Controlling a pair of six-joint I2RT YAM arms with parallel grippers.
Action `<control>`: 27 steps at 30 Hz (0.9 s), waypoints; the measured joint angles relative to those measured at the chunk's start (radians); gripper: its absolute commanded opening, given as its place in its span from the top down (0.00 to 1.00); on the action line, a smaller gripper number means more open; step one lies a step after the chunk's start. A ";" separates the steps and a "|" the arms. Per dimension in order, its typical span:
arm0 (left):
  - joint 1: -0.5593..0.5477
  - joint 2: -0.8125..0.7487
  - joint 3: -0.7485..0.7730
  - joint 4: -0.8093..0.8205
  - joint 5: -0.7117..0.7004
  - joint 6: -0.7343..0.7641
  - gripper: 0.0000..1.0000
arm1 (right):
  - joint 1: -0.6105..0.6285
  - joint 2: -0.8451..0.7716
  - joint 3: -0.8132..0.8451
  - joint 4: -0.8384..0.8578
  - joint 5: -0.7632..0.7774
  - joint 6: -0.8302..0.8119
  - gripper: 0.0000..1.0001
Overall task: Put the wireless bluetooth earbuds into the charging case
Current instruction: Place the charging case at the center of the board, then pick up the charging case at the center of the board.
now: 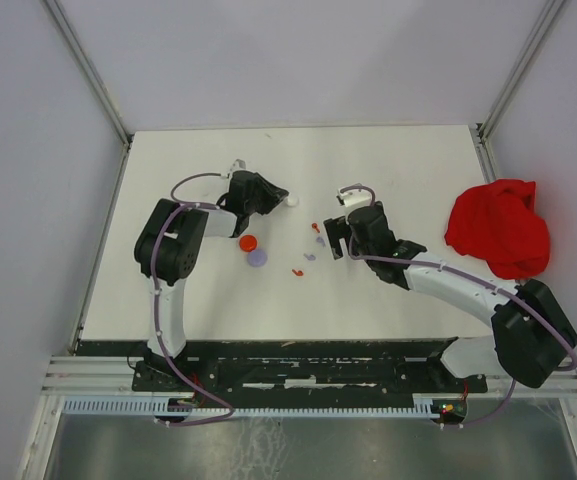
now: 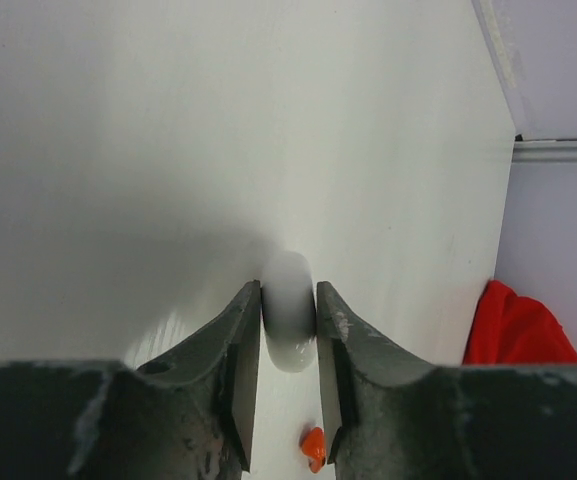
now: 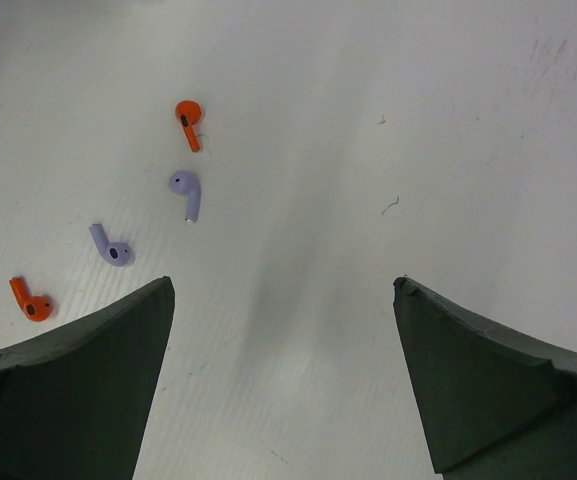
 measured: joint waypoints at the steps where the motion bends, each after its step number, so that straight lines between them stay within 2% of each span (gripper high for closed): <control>1: 0.001 0.003 0.005 -0.001 0.001 0.002 0.52 | 0.000 0.002 0.001 0.000 -0.003 0.002 0.01; 5: 0.008 0.022 0.016 -0.005 0.008 0.011 0.33 | -0.002 0.006 0.008 -0.008 -0.012 0.005 0.01; 10: 0.023 0.021 0.022 0.013 0.028 0.011 0.21 | -0.002 0.015 0.031 -0.023 -0.031 0.006 0.01; 14: 0.049 -0.010 -0.004 0.004 0.024 0.012 0.16 | -0.003 0.044 0.063 -0.029 -0.059 0.005 0.01; 18: 0.105 -0.104 -0.087 -0.026 0.021 0.013 0.15 | -0.003 0.123 0.137 -0.044 -0.125 0.004 0.02; 23: 0.191 -0.258 -0.192 -0.034 0.044 0.013 0.14 | 0.006 0.319 0.328 -0.079 -0.228 -0.003 0.02; 27: 0.217 -0.368 -0.291 -0.030 0.084 0.013 0.15 | 0.032 0.503 0.513 -0.121 -0.280 -0.012 0.02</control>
